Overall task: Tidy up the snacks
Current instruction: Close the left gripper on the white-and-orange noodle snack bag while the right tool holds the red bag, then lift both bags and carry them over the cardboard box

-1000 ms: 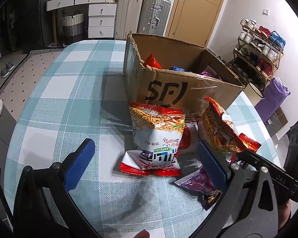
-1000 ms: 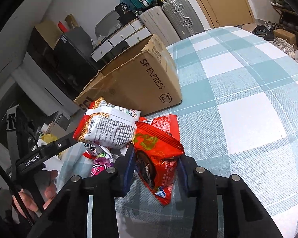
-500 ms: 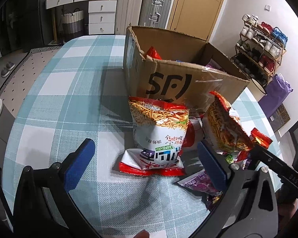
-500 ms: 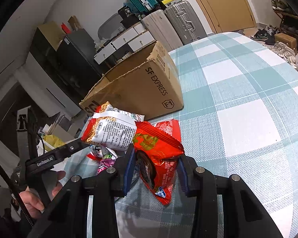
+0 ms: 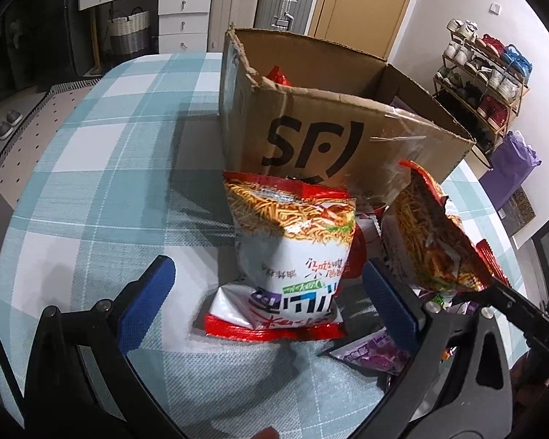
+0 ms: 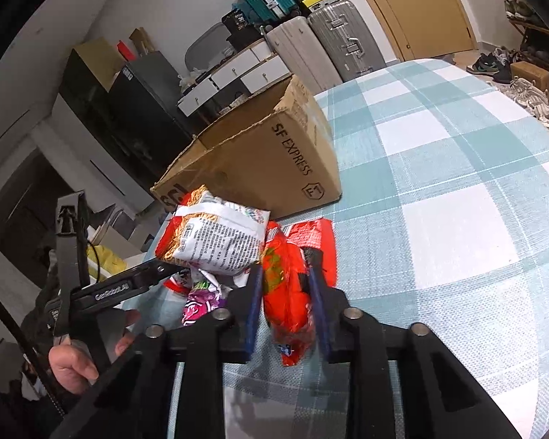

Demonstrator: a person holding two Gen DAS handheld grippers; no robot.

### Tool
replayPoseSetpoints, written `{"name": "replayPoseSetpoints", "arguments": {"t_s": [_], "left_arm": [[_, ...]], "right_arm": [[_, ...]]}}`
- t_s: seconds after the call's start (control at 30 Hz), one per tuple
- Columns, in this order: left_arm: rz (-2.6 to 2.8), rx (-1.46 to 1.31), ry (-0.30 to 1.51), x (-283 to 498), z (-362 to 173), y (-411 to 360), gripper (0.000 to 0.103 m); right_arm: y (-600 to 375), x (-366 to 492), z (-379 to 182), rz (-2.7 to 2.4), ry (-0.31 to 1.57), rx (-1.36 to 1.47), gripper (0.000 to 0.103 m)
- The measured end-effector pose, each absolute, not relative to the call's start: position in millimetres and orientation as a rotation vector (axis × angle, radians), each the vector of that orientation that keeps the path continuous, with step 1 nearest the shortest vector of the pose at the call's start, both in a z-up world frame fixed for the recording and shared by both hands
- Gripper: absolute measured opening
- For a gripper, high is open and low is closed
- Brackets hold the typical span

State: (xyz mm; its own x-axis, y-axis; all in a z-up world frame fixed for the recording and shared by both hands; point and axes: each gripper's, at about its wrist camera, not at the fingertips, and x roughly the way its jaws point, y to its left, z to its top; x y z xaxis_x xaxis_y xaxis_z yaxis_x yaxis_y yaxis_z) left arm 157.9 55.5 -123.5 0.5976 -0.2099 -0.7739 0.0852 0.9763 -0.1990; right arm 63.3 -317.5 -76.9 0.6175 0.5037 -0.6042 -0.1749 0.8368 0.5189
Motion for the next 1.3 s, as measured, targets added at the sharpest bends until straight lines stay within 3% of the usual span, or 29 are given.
{"name": "replayPoseSetpoints", "arguments": {"t_s": [0.17, 0.27, 0.37, 0.47, 0.53, 1.3], "left_arm": [[-0.196, -0.163, 0.913, 163, -127, 57, 0.101], [-0.215, -0.191, 0.905, 165, -127, 61, 0.094], [-0.237, -0.203, 0.915, 166, -130, 65, 0.075], [-0.271, -0.212, 0.917, 166, -132, 67, 0.049], [-0.279, -0.207, 0.913, 163, -131, 67, 0.039], [-0.323, -0.229, 0.850, 111, -87, 87, 0.038]], "right_arm": [[-313, 61, -77, 0.417, 0.813, 0.424, 0.023], [-314, 61, -77, 0.421, 0.812, 0.425, 0.023], [-314, 60, -77, 0.419, 0.810, 0.427, 0.022], [-315, 58, -76, 0.420, 0.805, 0.426, 0.022], [-315, 56, -74, 0.420, 0.798, 0.423, 0.022], [-310, 42, -29, 0.442, 0.706, 0.387, 0.022]]}}
